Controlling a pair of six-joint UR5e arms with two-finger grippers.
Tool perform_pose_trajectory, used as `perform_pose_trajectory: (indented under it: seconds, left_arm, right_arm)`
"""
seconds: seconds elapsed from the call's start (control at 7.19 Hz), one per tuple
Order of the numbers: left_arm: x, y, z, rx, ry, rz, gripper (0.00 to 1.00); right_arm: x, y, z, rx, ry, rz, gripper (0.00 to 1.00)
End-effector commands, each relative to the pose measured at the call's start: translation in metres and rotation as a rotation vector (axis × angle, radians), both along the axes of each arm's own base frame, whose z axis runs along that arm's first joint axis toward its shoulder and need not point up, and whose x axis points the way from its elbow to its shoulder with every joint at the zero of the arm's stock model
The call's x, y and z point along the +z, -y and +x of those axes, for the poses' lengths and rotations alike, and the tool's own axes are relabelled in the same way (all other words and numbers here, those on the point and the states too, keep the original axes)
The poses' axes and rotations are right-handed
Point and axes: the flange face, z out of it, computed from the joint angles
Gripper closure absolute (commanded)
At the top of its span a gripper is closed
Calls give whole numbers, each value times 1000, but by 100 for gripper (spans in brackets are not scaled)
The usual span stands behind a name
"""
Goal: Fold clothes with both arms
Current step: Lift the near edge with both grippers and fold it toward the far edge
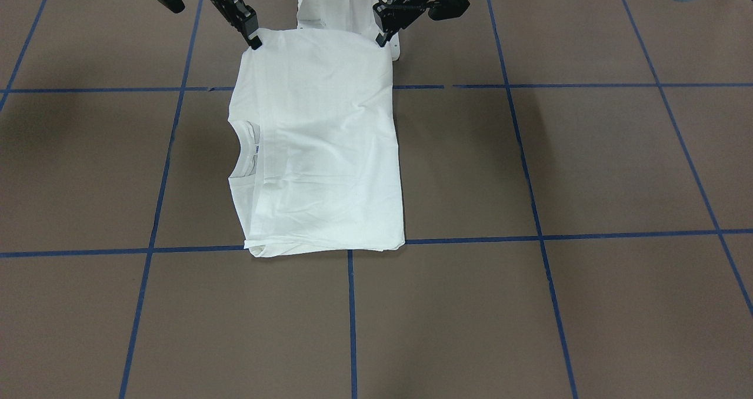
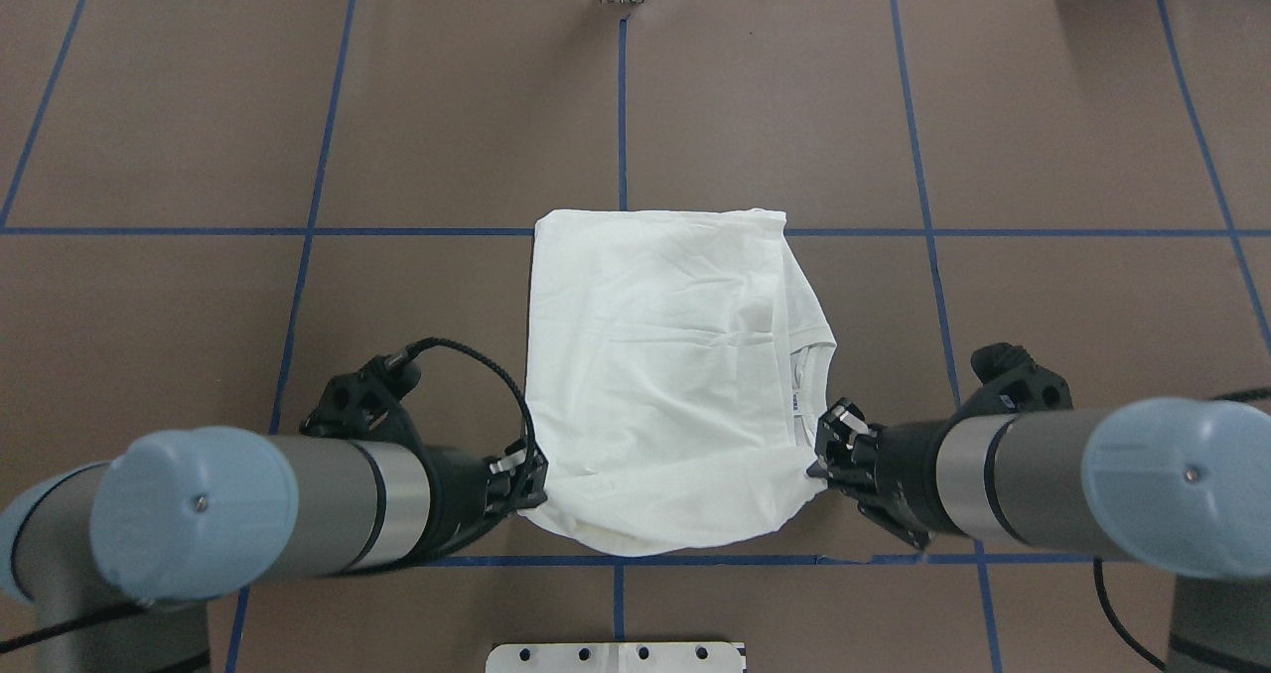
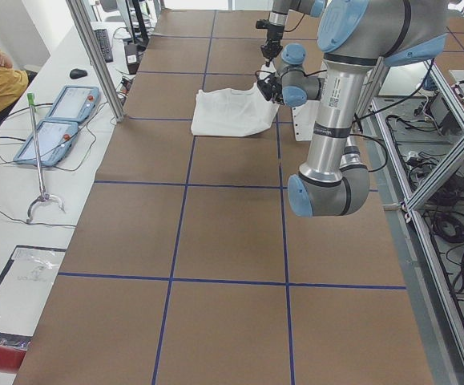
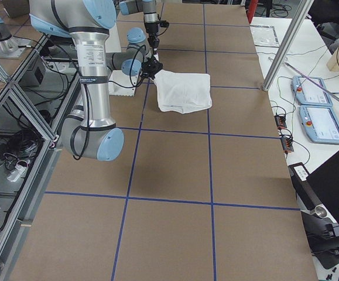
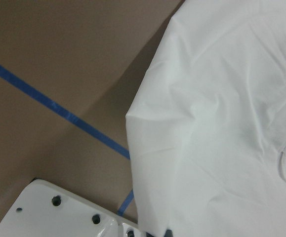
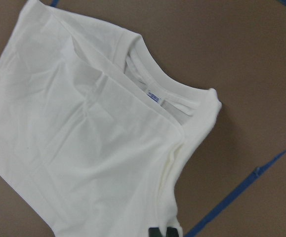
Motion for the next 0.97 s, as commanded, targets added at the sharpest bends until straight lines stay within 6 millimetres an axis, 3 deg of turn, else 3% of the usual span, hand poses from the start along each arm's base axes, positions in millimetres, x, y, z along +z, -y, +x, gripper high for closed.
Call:
perform_pose_trajectory:
  seconds: [0.0,0.14,0.42,0.56,0.7,0.83]
  left_arm:
    - [-16,131,5,-137,79,140,100]
    - [-9,174,16,-173,94,170,100]
    - [31,243,51,-210,101,226,100]
    - [50,281,51,-227,148,256,92]
    - [75,324,27,-242,224,317,39]
    - [75,362,-23,-291,260,364,11]
  right_arm:
    - [-11,139,-9,43,-14,-24,100]
    - [-15,172,-10,49,-33,1,100]
    - [2,225,-49,25,-118,22,100]
    - [24,259,-77,-13,-187,53,88]
    - [52,305,-82,-34,-214,141,1]
    - [78,349,-43,-73,-256,229,0]
